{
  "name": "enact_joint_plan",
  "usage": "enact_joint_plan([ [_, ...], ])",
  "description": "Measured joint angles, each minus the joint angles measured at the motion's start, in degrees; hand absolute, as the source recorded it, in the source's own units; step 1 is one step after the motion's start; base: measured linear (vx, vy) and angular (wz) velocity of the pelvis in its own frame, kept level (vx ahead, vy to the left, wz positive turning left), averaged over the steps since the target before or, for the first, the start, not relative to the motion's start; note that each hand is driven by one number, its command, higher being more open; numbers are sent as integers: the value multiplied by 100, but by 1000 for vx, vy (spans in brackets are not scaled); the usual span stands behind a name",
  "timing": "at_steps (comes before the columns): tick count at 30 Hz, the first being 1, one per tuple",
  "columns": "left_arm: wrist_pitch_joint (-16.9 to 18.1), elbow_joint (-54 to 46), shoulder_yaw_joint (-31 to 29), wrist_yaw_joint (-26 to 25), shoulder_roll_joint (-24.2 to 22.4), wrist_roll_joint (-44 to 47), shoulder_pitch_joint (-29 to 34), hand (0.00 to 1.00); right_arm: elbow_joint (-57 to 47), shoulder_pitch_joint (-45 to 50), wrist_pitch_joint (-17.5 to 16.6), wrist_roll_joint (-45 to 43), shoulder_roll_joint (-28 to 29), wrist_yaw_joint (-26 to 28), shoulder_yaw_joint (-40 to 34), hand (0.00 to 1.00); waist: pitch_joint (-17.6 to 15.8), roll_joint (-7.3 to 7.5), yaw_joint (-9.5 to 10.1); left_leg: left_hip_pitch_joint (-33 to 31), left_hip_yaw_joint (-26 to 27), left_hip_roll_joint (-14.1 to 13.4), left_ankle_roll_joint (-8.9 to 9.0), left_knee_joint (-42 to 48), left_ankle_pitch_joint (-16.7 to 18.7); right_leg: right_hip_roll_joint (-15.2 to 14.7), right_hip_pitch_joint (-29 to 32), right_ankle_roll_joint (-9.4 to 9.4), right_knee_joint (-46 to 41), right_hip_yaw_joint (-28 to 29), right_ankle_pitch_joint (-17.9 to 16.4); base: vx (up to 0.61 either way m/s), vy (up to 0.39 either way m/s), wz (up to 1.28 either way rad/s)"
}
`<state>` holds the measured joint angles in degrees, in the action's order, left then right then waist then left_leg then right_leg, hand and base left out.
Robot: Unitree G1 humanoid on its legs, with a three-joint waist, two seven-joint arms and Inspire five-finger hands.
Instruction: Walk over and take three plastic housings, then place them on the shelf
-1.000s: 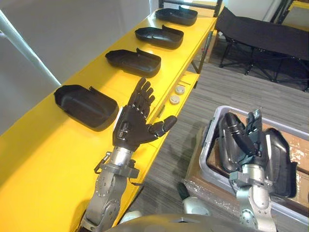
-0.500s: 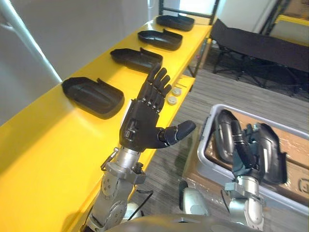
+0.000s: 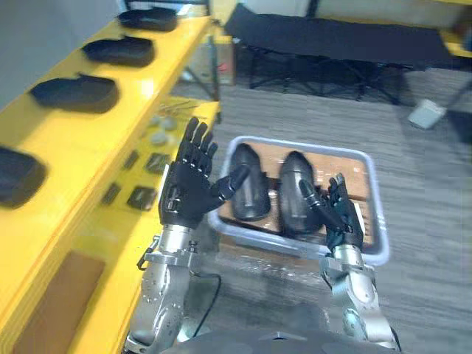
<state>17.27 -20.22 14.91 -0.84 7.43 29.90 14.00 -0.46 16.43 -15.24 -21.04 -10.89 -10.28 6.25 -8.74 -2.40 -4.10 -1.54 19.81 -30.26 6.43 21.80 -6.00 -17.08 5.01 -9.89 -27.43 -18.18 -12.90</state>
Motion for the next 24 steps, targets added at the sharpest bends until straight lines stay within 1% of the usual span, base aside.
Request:
enact_joint_plan([
  [1,-4,155,61,-5,-83,56,-137,100,1,107,4,28,-37,26,-135,100,-79,-69,-116,-395,-118,-213,-262,455,-402,160,-133,116,232,-75,12,44,-546,-16],
  [2,-11,304,236,-1,-119,83,-216,100,0,281,5,74,-74,13,-278,100,-107,-70,-102,-537,-114,-84,110,709,-30,144,-248,216,415,-69,71,35,-330,-15],
  [3,-11,338,324,18,-118,73,-214,100,1,348,6,137,-74,-1,-362,100,-112,-81,-85,-542,-113,86,181,780,171,139,-324,252,503,-42,92,38,-218,-35],
  [4,3,344,441,109,-117,77,-139,100,0,387,2,186,-78,-10,-464,100,-100,-118,-83,-528,-173,460,167,861,548,138,-419,300,673,25,125,31,-158,-59],
  [5,44,330,478,276,-123,96,-20,100,-7,365,-9,214,-115,-10,-477,100,-74,-164,-61,-532,-263,897,170,906,915,167,-421,334,753,154,149,35,-127,-67],
  [6,51,326,491,348,-123,96,27,100,-15,351,-9,246,-135,-10,-472,100,-70,-198,-35,-534,-313,1095,176,900,1075,209,-415,347,796,239,173,31,-31,-76],
  [7,51,327,497,420,-122,100,118,100,-35,348,-14,287,-172,-14,-433,100,-23,-289,28,-583,-426,1432,112,822,1326,324,-393,339,897,368,222,39,43,-70],
  [8,52,330,485,444,-79,135,203,100,-37,355,-15,385,-186,-41,-390,100,-1,-319,72,-475,-406,1598,-115,543,1559,423,-375,318,965,462,269,37,76,-59],
  [9,52,336,461,455,-48,162,244,100,-45,363,-16,450,-161,-58,-372,100,6,-292,81,-345,-421,1635,-99,354,1598,437,-328,294,982,497,287,17,83,-45],
  [10,52,357,429,484,-27,275,281,100,-108,355,-16,565,-160,-114,-367,100,22,-260,109,-177,-459,1780,-80,-130,1660,442,-235,233,1072,592,371,21,96,-26],
  [11,36,433,385,539,1,313,239,100,-246,335,-16,752,-101,-231,-365,100,5,-217,124,-176,-394,1935,-14,-447,1557,399,-185,136,1257,650,577,21,88,-23],
  [13,27,468,347,508,43,169,233,100,-271,284,-13,774,-45,-296,-367,100,-50,-132,148,-196,-316,1976,-54,-516,1513,360,-146,112,1416,668,761,0,89,-18],
  [14,18,517,326,502,116,12,206,100,-271,272,-2,759,-11,-350,-375,100,-98,-44,211,-207,-276,2000,-61,-513,1512,348,-199,81,1617,652,915,-38,110,-15],
  [16,-3,575,329,486,320,-171,149,100,-269,280,82,785,7,-488,-447,100,-166,126,226,-239,-318,2084,-104,-543,1497,312,-343,42,1950,559,1137,-36,106,5],
  [17,-3,576,324,445,366,-281,147,100,-262,266,105,786,8,-544,-474,100,-167,163,230,-287,-330,2101,-123,-548,1485,308,-336,47,2023,547,1196,-45,67,18],
  [19,-5,582,255,302,474,-575,50,100,-103,77,249,782,7,-747,-694,100,-235,284,230,-604,-450,2170,-196,-497,1430,294,-268,51,2299,398,1409,-74,45,22],
  [20,-5,589,238,264,487,-575,5,100,51,-48,268,781,7,-806,-771,100,-262,319,247,-678,-457,2174,-198,-478,1423,295,-229,47,2352,388,1456,-102,29,17],
  [21,-4,591,200,199,484,-573,-70,100,399,-346,373,777,6,-933,-936,100,-323,350,269,-831,-505,2179,-214,-408,1403,316,-197,60,2476,345,1551,-114,16,12],
  [23,-4,591,137,148,484,-575,-187,100,974,-832,463,778,-2,-1165,-1188,100,-483,372,300,-969,-578,2186,-228,-366,1367,327,-192,69,2595,268,1643,-135,10,16],
  [24,-3,587,121,150,483,-582,-276,100,1269,-1111,481,778,-32,-1344,-1332,100,-606,365,347,-1036,-613,2191,-225,-338,1344,338,-191,78,2668,239,1702,-134,-5,12],
])
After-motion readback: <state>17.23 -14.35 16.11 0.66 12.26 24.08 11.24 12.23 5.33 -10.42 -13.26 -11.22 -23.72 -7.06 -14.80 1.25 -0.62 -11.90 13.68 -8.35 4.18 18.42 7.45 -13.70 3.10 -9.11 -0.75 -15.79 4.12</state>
